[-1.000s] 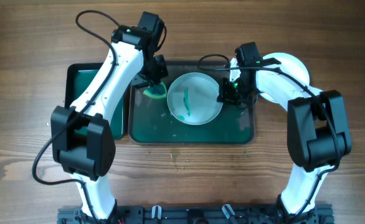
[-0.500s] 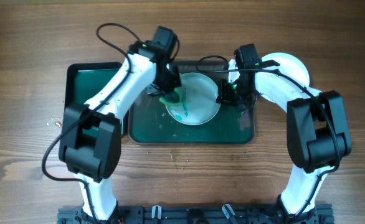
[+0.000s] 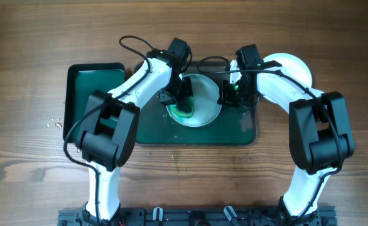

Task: Clean dirty plates on tray and stack at the side
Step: 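Scrub the held plate with the sponge in the left gripper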

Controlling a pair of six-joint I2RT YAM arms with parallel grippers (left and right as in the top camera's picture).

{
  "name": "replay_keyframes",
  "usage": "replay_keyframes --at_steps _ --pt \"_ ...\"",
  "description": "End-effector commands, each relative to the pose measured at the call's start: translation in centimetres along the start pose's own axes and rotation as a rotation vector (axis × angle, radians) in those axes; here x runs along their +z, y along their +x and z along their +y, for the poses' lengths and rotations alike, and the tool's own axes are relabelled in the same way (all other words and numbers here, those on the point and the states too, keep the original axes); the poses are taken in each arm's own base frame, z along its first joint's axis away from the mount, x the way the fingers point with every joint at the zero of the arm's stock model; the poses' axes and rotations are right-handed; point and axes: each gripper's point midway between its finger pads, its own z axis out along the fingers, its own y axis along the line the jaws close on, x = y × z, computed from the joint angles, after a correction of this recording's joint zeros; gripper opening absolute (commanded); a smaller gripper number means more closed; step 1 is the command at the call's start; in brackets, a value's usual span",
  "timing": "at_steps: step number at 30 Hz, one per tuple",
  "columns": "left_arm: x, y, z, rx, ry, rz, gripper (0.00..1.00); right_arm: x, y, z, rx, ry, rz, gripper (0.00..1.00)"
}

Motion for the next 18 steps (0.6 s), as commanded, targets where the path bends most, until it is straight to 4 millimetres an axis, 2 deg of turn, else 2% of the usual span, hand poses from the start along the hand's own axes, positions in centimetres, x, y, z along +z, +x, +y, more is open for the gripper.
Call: replay_keyframes --at_steps 1,2,4,7,11,13,14,16,18 --pt "1.9 4.1 -5.3 0.2 0.304 0.204 0.04 0.8 1.3 -0.2 0.002 0.012 0.034 0.04" --pt "1.6 4.3 -6.2 0.23 0.36 0.213 0.04 0.8 1.3 -0.2 0.002 0.012 0.034 0.04" --pt "1.5 4.0 -6.6 0.24 0.385 0.204 0.04 0.8 1.3 -0.2 0.001 0.012 0.034 0.04" --pt "1.8 2.4 -5.4 0.189 0.329 0.152 0.04 0.8 1.3 -0.2 0.001 0.012 0.034 0.04" --pt "2.3 -1.5 -0.6 -0.009 0.091 0.005 0.04 0.8 1.3 -0.2 -0.001 0.012 0.035 0.04" --pt "2.0 -3.4 1.8 -0.08 -0.018 -0.081 0.04 0.9 1.3 -0.1 -0.004 0.012 0.035 0.04" --pt "1.4 -4.7 3.9 -0.136 -0.122 -0.154 0.04 0.9 1.3 -0.1 -0.007 0.012 0.035 0.04" --pt "0.4 -5.7 6.3 -0.22 -0.248 -0.232 0.04 0.9 1.4 0.0 -0.01 0.012 0.036 0.04" --pt "-0.3 -6.2 7.6 -0.26 -0.322 -0.282 0.04 0.9 1.4 0.0 -0.009 0.012 0.036 0.04"
